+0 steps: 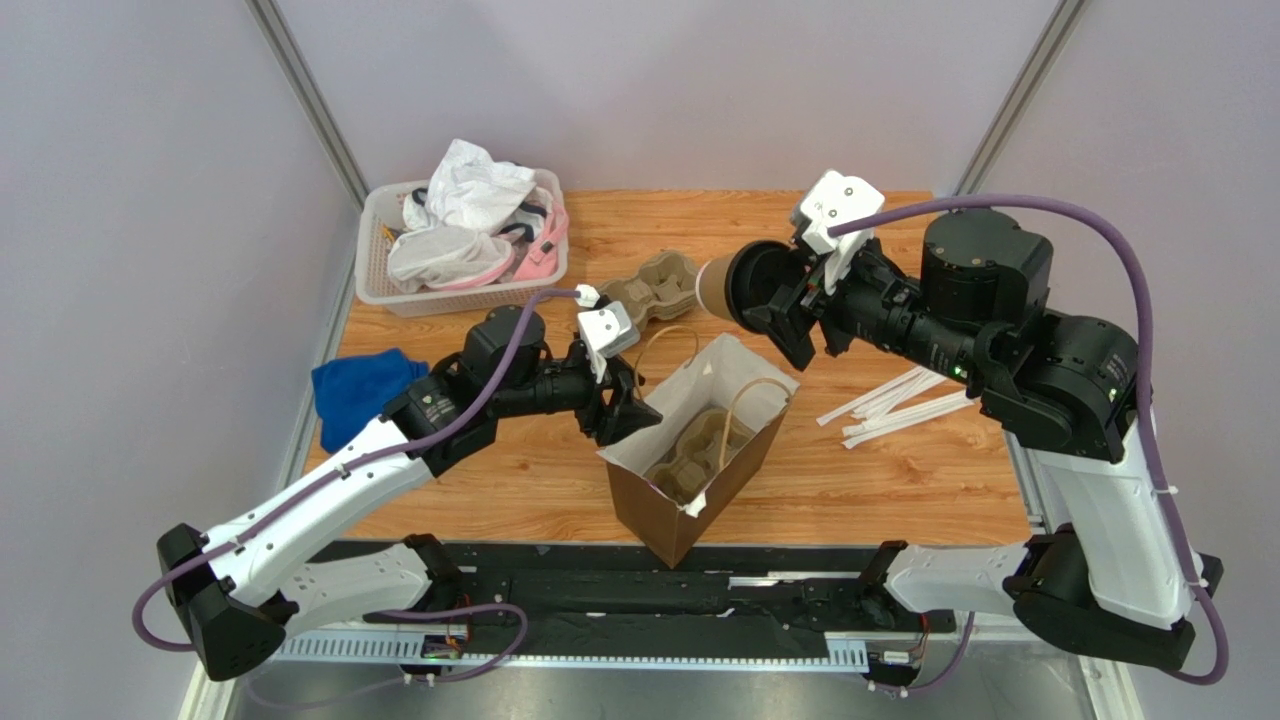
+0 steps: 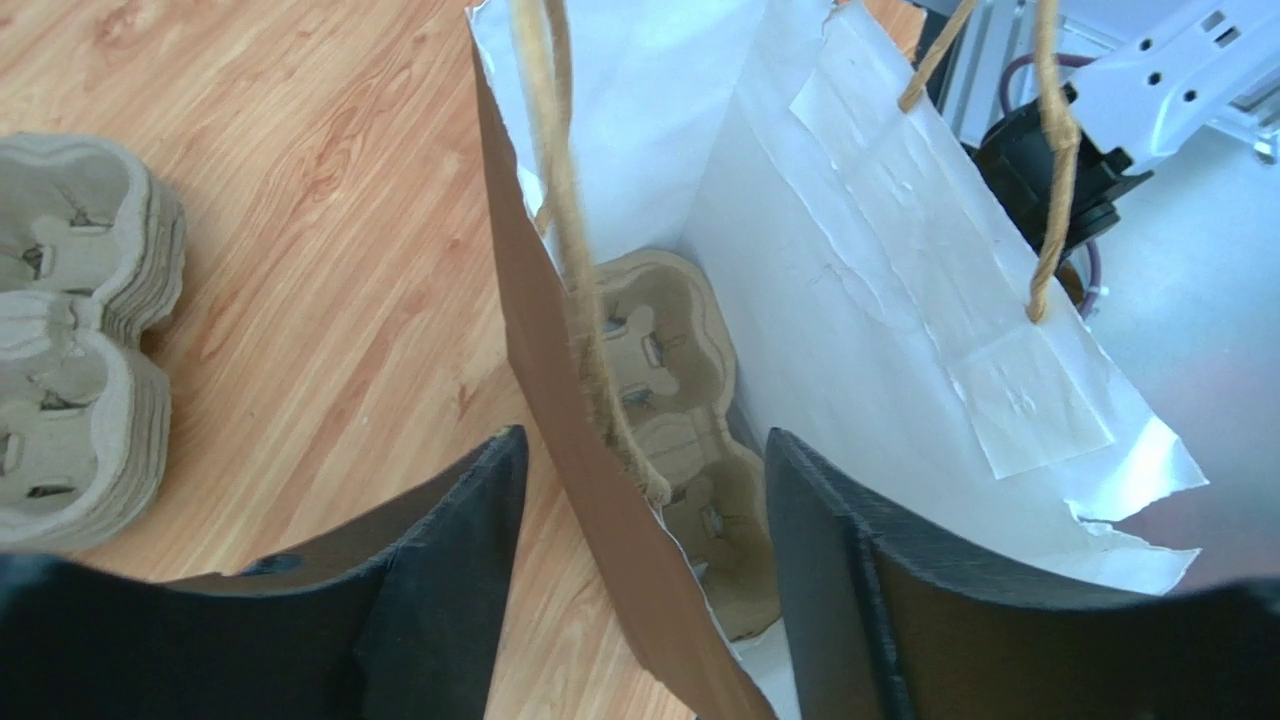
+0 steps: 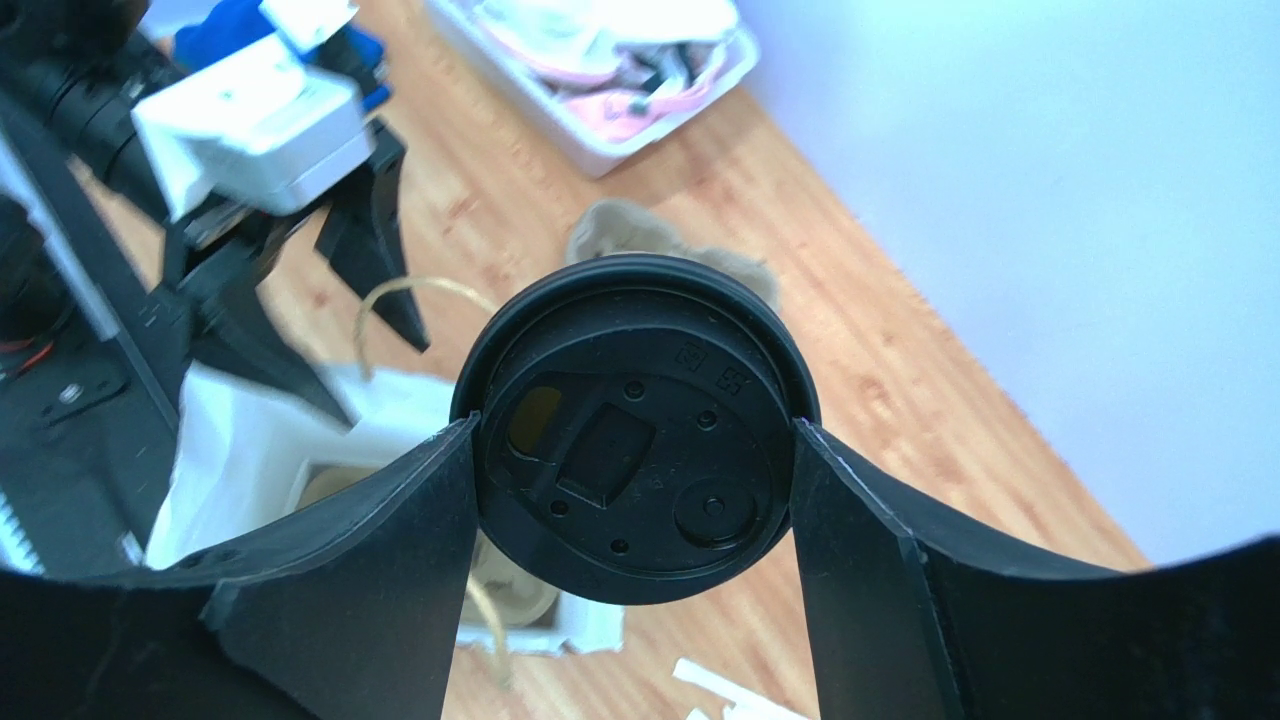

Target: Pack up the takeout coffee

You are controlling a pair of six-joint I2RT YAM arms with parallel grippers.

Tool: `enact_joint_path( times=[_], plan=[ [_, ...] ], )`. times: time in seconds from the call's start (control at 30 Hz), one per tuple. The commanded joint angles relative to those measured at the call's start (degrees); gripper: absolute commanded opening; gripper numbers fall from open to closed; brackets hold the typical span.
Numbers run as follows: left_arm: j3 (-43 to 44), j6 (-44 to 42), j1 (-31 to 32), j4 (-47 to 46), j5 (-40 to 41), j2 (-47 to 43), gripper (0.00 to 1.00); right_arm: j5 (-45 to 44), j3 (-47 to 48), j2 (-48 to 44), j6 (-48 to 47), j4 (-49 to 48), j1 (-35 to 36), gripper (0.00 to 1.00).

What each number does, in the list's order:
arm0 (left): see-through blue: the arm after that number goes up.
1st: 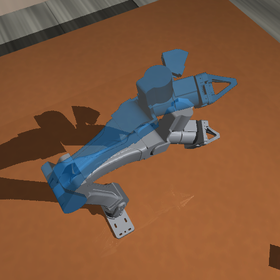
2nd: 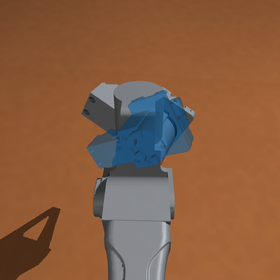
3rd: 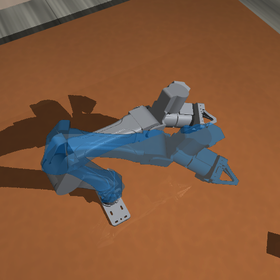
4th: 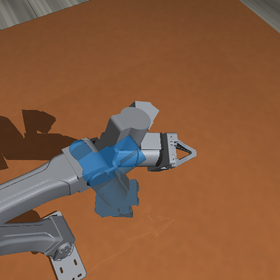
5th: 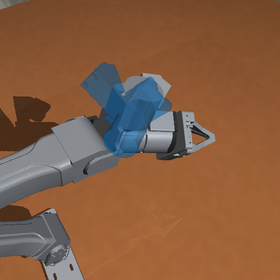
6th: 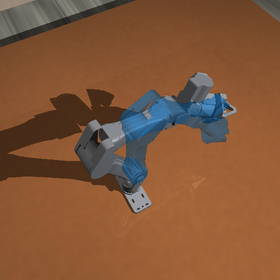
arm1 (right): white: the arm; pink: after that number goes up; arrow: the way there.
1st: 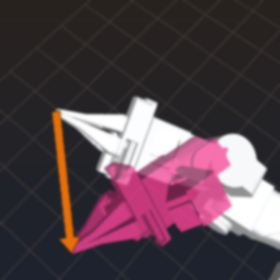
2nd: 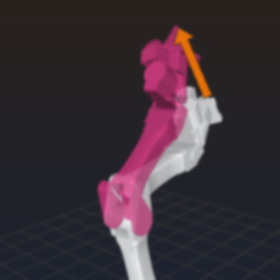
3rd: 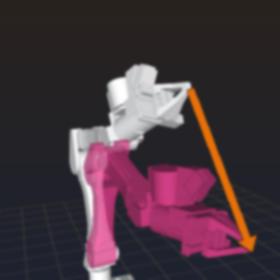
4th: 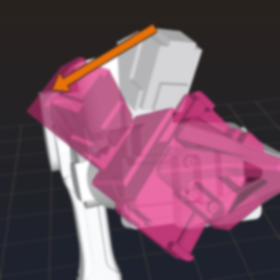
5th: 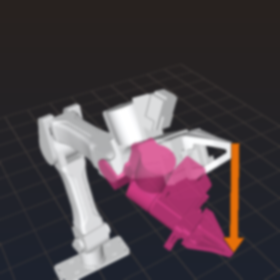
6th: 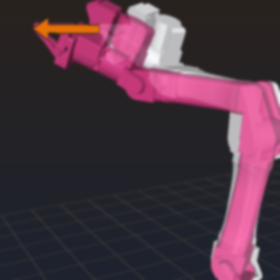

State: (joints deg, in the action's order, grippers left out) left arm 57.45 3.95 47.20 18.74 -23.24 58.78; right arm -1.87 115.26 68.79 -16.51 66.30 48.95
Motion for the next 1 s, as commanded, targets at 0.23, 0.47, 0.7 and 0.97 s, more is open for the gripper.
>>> enact_joint_path(
  times=[0.23, 0.47, 0.7, 0.97],
  plan=[
    [6.1, -1.9, -3.3, 0.7, 0.7, -4.5, 0.81, -4.5, 0.3, 5.6, -11.5, -16.1, 0.1, 0.37],
    [8.6, 0.7, -14.1, 8.0, 1.4, -8.9, 0.87, 3.3, 8.2, 16.4, -11.5, -16.2, -1.0, 0.35],
    [7.7, 5.3, -26.4, 13.9, 9.1, -13.6, 0.87, 11.7, 19.5, 29.4, -8.8, -7.3, -0.9, 0.33],
    [7.0, 11.9, -41.9, 18.2, 5.3, -12.8, 0.89, 16.2, 18.1, 38.1, -11.0, 1.6, 3.9, 0.28]
  ],
)
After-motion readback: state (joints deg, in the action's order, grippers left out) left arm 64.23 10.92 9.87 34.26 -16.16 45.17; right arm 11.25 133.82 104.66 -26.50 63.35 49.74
